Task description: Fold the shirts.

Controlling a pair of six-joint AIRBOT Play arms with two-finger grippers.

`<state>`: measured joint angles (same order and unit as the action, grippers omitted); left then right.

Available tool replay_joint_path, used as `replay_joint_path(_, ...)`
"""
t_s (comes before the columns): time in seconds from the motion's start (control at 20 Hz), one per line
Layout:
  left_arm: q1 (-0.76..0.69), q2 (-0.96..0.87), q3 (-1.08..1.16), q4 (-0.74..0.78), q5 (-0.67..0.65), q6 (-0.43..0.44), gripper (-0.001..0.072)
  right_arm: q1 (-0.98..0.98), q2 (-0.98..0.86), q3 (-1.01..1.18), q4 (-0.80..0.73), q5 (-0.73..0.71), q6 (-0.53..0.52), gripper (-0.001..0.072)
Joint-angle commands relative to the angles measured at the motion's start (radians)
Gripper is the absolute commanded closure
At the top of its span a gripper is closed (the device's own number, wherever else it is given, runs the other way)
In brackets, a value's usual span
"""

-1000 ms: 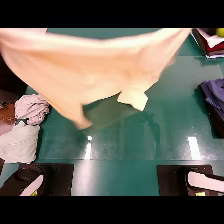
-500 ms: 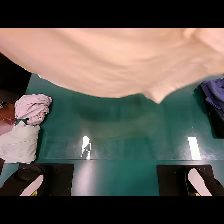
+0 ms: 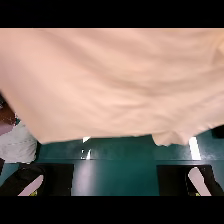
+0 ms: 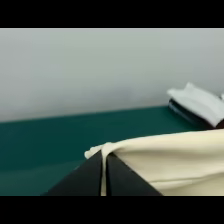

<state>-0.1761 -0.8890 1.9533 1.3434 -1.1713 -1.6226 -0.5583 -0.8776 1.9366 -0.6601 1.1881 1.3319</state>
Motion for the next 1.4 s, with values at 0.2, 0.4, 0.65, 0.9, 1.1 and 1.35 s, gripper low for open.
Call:
replay_joint_path(0.2, 0.000, -0.410, -0.159, 0.052, -0.162, -0.001, 0.0682, 0.313, -0.449, -0.016, -0.303, 0.479, 0.198, 0.0695)
replay_joint_path(0.4, 0.003, -0.632, -0.159, 0.057, -0.077, 0.021, 0.0682, 0.416, -0.664, -0.147, -0.397, 0.397, 0.193, 0.0695)
replay_joint_path(0.65, 0.037, -0.763, -0.159, 0.063, 0.212, 0.042, 0.0682, 0.430, -0.832, -0.089, -0.442, 0.128, 0.174, 0.0695)
replay_joint_path(0.9, 0.046, -0.772, -0.159, 0.064, 0.433, 0.066, 0.0682, 0.429, -0.859, -0.016, -0.443, -0.068, 0.121, 0.0695)
replay_joint_path(1.1, 0.046, -0.802, -0.197, 0.063, 0.350, 0.099, 0.0682, 0.428, -0.856, -0.032, -0.445, 0.009, 0.087, 0.0695)
replay_joint_path(1.35, 0.046, -0.812, -0.332, 0.063, 0.356, 0.113, 0.0682, 0.438, -0.804, -0.252, -0.540, 0.068, 0.084, 0.0695)
